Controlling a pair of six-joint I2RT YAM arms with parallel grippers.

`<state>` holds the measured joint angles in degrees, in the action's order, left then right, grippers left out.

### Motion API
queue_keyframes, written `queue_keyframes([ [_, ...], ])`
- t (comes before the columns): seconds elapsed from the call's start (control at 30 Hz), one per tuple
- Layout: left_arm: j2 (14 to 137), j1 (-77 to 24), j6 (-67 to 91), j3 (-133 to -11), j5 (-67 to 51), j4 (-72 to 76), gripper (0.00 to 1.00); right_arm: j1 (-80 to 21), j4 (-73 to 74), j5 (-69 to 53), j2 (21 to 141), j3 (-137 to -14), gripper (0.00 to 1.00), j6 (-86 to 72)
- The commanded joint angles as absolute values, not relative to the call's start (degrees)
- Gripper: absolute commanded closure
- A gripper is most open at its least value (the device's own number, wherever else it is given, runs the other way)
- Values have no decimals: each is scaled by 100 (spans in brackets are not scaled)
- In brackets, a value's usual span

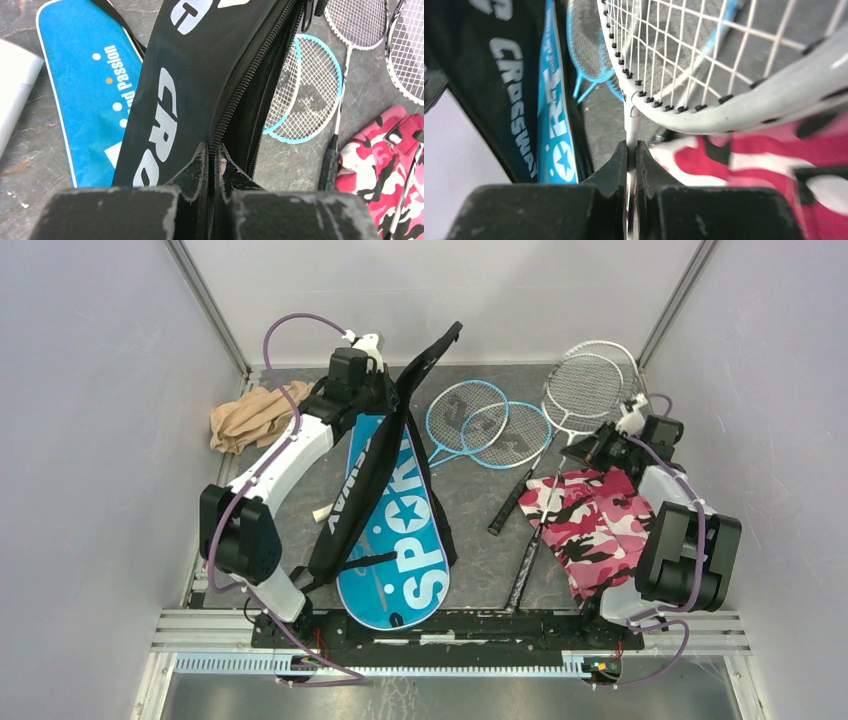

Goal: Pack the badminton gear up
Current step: Pick up the racket from the center of the board, then place the racket in the racket bag.

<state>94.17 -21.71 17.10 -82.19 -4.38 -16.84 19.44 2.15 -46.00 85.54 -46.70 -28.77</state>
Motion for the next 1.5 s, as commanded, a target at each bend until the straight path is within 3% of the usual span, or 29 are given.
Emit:
queue_keyframes([
  [0.0, 9686, -2178, 2574, -8822, -78, -1462, 98, 1330, 557, -5267, 8427, -5503, 100, -2568],
  [0.4, 10255, -2171, 3473, -10810, 590, -2818, 98, -592, 1682, -5708, 8889, -7146, 100, -1574],
  [0.8, 10301, -2206, 4292, -10339, 1145, -2899, 98, -1289, 2534, -5792, 8793, -7329, 100, -588],
  [1.47, 10180, -2328, 4209, -9809, 388, -2254, 98, -1819, 3263, -3888, 9191, -7262, 100, 448],
])
